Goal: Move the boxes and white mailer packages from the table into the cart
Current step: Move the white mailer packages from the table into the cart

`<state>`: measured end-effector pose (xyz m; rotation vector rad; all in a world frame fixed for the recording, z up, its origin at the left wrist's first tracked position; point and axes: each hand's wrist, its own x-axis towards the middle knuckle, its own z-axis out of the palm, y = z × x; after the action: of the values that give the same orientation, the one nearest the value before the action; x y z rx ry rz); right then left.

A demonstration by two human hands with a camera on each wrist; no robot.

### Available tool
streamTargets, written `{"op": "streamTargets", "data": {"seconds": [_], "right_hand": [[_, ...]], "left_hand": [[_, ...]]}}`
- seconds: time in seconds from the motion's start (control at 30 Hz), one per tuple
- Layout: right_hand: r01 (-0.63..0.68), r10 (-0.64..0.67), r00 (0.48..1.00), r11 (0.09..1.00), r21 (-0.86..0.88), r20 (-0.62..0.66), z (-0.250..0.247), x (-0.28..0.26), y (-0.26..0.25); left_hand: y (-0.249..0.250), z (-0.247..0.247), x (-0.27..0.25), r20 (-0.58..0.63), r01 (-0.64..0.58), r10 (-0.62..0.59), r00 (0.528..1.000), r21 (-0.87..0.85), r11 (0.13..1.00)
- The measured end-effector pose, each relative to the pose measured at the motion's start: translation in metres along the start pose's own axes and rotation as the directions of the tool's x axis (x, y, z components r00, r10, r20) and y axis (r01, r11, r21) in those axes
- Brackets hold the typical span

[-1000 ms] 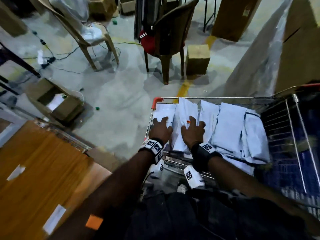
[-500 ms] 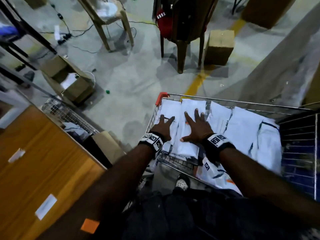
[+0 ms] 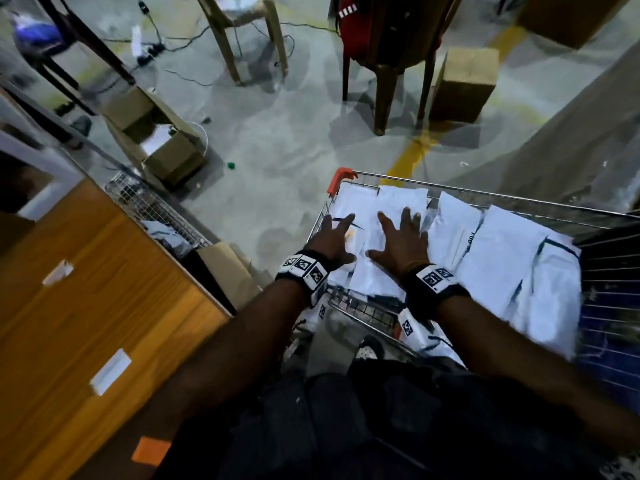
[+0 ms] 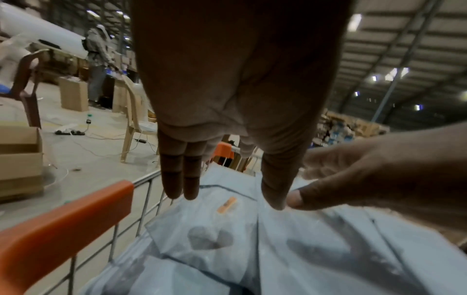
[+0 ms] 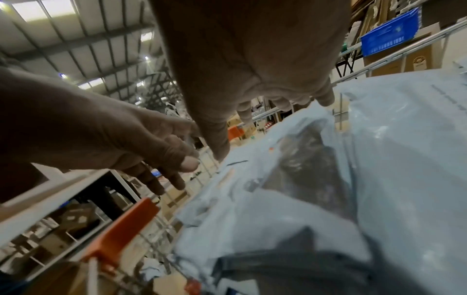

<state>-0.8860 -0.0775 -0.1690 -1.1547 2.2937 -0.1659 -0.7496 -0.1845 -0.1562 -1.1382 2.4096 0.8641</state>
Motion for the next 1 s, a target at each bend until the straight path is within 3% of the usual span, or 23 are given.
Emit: {"op": "streamTargets", "data": {"seconds": [0.23, 0.43, 0.6, 0.7, 0.8, 1.0], "right_hand": [[0.134, -0.107, 0.985, 0.969, 0.207, -0.134, 0.005, -0.053, -0.048], [0.348, -0.321, 0.937, 0.892, 0.287, -0.139, 0.022, -0.114, -0.117], [0.559, -0.554, 0.828, 0.801, 0.214, -0.087, 0.049, -0.172, -0.174], [0.622, -0.629, 0.776, 0.753, 0.216, -0.039, 0.071, -0.216, -0.209], [0.691, -0.711, 0.703, 0.687, 0.225, 0.013, 0.093, -0.261, -0.245], [0.79, -0.829, 0.555, 0.553, 0.263, 0.076, 0.143, -0.343, -0.309]], "left_hand": [[-0.025, -0.008, -0.087, -0.267, -0.096, 0.032, 0.963, -0.229, 0.969], [-0.071, -0.005, -0.191, -0.427, -0.023, -0.173, 0.888, -0.418, 0.908], [-0.119, 0.019, -0.284, -0.486, -0.021, -0.311, 0.817, -0.564, 0.826], [-0.15, 0.041, -0.349, -0.511, 0.008, -0.428, 0.746, -0.635, 0.772], [-0.178, 0.062, -0.41, -0.555, 0.039, -0.528, 0.643, -0.665, 0.746], [-0.228, 0.107, -0.516, -0.598, 0.071, -0.648, 0.471, -0.707, 0.704]]}}
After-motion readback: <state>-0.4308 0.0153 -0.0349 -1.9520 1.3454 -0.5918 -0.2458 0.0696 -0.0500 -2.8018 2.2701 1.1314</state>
